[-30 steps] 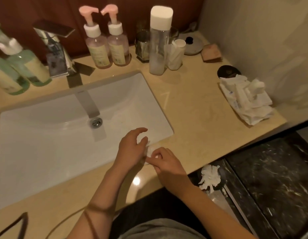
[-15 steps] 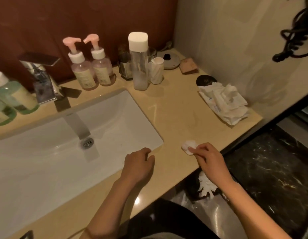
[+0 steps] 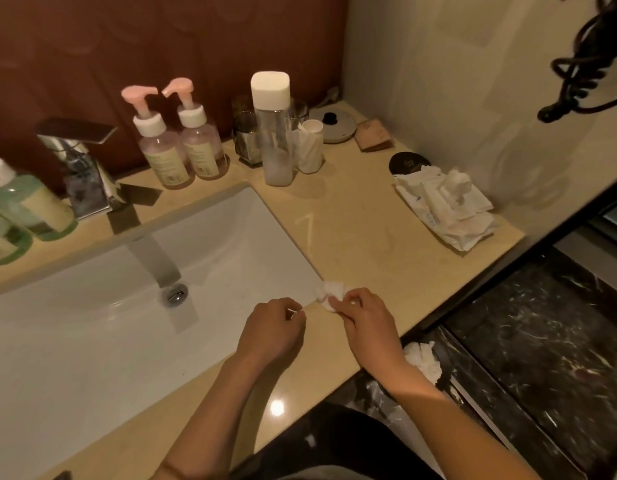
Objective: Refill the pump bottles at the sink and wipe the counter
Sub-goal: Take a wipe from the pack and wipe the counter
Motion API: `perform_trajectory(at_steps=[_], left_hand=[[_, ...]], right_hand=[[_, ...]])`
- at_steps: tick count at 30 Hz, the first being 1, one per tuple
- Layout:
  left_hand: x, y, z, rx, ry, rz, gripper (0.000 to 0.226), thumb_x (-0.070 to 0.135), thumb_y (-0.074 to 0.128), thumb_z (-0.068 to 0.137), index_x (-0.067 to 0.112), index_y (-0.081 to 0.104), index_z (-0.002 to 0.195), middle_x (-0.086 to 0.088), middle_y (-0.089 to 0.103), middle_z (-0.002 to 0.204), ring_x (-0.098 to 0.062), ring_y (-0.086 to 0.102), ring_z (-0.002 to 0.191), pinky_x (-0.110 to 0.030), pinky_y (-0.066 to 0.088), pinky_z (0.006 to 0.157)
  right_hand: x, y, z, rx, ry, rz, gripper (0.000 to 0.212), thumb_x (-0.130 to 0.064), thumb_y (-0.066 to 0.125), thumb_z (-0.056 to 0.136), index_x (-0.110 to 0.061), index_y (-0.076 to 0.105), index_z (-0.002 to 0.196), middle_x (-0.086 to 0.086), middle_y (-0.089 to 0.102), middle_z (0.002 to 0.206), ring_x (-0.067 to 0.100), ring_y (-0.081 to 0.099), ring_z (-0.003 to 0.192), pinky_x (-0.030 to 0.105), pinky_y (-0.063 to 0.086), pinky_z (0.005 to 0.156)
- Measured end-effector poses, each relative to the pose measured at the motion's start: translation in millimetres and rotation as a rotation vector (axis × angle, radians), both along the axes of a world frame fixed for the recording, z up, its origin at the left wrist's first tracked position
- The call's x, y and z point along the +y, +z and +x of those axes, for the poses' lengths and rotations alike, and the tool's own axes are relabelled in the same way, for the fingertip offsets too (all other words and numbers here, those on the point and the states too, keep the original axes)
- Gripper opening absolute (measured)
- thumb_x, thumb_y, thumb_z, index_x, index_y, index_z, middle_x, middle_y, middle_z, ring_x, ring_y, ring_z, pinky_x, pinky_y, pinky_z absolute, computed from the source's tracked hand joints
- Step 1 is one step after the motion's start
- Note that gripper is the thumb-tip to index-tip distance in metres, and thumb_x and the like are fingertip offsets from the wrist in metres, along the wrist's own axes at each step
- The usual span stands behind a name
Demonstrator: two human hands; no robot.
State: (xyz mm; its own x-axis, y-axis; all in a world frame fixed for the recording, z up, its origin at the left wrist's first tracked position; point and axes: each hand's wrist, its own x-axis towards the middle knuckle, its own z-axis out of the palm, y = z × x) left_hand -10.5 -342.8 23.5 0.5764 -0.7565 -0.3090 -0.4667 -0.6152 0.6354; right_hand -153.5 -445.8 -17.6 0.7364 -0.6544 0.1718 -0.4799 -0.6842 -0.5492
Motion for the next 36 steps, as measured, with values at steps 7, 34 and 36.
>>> perform_trajectory(at_steps=[7,34,36], left_hand=[[-4.0,-0.3,10.7,0.053,0.007,0.004,0.026,0.031,0.050,0.089,0.020,0.068,0.074,0.001,0.069,0.075,-0.012,0.062,0.068,-0.025,0.048,0.065],[-19.1,-6.2,29.5,0.169,0.013,0.016,0.027,0.033,0.046,0.094,0.021,0.067,0.105,-0.003,0.070,0.087,-0.015,0.062,0.076,-0.029,0.047,0.072],[-27.3,-5.6,31.0,0.159,-0.003,0.000,0.028,0.030,0.047,0.094,0.021,0.063,0.115,-0.002,0.069,0.096,-0.015,0.061,0.082,-0.028,0.046,0.076]], right_hand=[[-29.6,8.9,-53.8,0.029,0.076,-0.013,0.039,0.006,0.074,0.073,-0.019,0.074,0.103,0.005,0.061,0.091,0.022,0.061,0.079,0.029,0.051,0.065],[-139.9,10.4,134.5,0.079,0.399,-0.093,0.038,0.007,0.058,0.087,-0.013,0.066,0.117,0.015,0.058,0.102,0.033,0.052,0.093,0.027,0.037,0.077],[-137.4,13.8,105.2,0.120,0.494,-0.114,0.039,0.005,0.060,0.086,-0.017,0.067,0.117,0.013,0.060,0.104,0.029,0.052,0.092,0.028,0.036,0.074]])
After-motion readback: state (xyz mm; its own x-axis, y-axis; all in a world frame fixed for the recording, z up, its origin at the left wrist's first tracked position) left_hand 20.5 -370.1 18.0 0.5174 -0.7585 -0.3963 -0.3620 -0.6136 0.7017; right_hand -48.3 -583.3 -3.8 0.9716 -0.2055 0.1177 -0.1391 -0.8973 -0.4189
